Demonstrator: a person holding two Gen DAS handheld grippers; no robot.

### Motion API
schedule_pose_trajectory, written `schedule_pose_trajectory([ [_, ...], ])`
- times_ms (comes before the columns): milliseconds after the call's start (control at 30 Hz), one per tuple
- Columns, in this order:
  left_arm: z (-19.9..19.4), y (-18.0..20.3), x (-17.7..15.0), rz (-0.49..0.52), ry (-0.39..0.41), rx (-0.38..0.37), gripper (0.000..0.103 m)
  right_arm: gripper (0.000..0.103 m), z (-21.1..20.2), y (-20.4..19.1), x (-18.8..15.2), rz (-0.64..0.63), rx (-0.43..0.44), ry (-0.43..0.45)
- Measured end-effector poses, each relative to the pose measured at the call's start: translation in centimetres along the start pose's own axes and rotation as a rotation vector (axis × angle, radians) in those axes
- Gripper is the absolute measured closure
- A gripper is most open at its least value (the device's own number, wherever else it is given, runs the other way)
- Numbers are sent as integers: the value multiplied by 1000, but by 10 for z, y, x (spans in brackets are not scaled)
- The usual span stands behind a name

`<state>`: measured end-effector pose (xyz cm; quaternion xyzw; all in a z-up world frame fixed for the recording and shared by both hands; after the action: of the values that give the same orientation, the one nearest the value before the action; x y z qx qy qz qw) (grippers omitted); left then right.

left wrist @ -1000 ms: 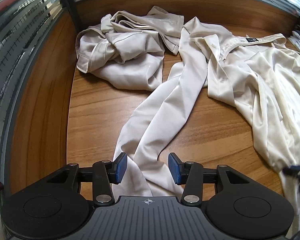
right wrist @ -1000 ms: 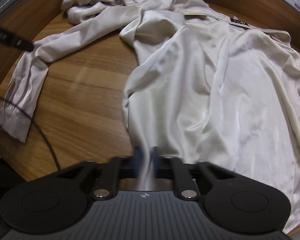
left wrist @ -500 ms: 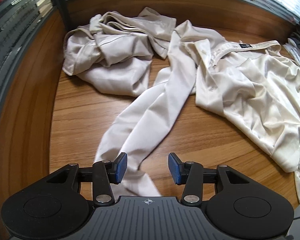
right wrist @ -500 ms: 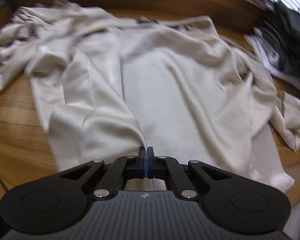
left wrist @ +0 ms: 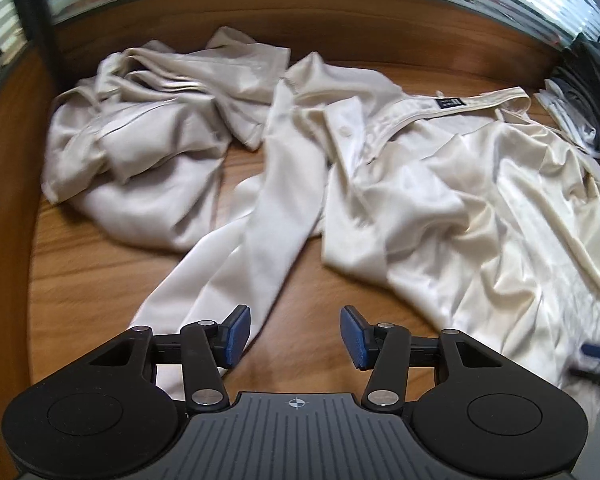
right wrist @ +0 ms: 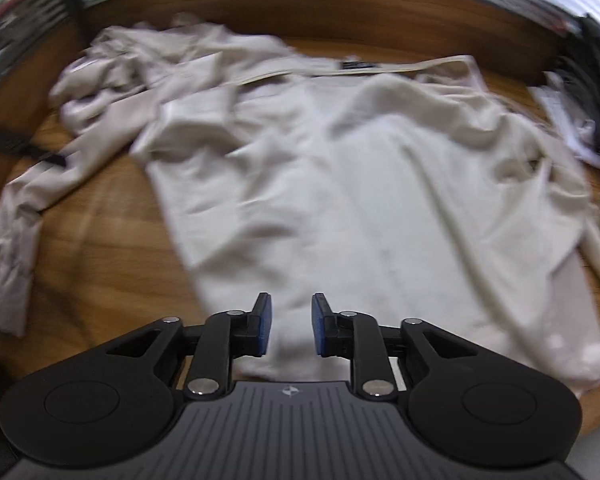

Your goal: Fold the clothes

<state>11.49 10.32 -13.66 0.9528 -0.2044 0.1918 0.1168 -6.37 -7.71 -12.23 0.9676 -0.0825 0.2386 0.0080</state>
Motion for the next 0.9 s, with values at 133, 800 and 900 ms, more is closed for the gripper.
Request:
schedule_pose_trajectory([
  [133,17,16,14,10,-3,-30,49,53,12,-31,-8,-54,15,-33],
  [800,30,12,43,-68,25,-19,99,102,5,-42,-20,54,46,-48],
  [900,9,12,58,-76,55,-43,99,102,-13,-53,-22,94,133,-32],
])
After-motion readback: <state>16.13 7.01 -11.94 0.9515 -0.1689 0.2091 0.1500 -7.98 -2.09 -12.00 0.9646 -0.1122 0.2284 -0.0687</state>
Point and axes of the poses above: each gripper's, at about its wrist camera, not at the fingertips, and z roughly the way its jaws point, y to its right, x to its top, the point moved 6 cm from there along z, roughly the way its jaws point, and after that the axes turned 7 degrees about -z, right-handed, at the moved point
